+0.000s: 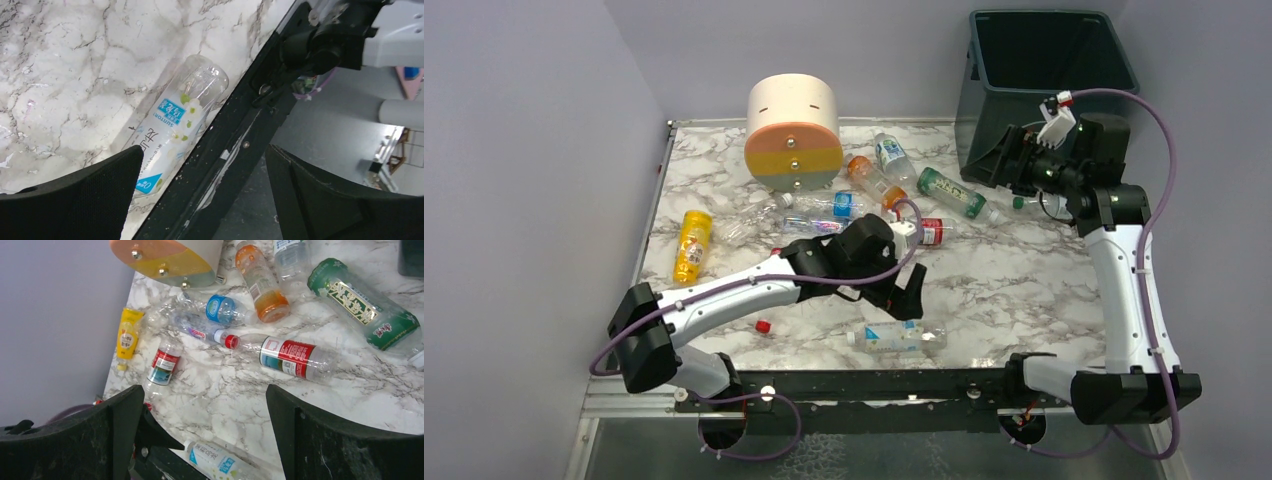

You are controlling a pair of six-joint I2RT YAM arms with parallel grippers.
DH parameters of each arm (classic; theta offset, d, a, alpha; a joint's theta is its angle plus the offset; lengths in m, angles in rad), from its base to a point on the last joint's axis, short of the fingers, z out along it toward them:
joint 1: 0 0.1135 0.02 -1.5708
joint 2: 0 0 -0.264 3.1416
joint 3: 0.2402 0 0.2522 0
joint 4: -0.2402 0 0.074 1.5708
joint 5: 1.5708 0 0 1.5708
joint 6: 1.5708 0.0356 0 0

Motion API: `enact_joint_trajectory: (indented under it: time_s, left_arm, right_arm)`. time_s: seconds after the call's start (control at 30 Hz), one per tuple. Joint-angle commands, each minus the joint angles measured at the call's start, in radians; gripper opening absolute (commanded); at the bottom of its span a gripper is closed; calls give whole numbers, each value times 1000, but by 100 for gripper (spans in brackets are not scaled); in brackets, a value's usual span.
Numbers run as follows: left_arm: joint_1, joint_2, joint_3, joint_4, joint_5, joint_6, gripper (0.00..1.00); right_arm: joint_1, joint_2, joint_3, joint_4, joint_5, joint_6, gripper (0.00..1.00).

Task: Put the plastic bottles in the bin
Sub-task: Place the plastic bottle in the trash bin, then adjust the plastic bottle at the center of the board.

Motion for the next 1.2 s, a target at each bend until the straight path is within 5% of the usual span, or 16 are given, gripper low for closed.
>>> enact_joint_trajectory:
  time_s: [0.0, 0.4, 1.17]
  left_arm:
    - [-59, 36, 14, -64, -135, 53, 99]
    - [-152, 111, -103, -48, -335, 79, 99]
    - [-208, 263, -99, 15, -392, 121, 99]
  right_arm:
    - [4, -65, -89, 27, 28, -10, 95]
    - [25, -171, -211, 13, 46, -24, 95]
    - [25, -234, -305, -8, 96, -43, 95]
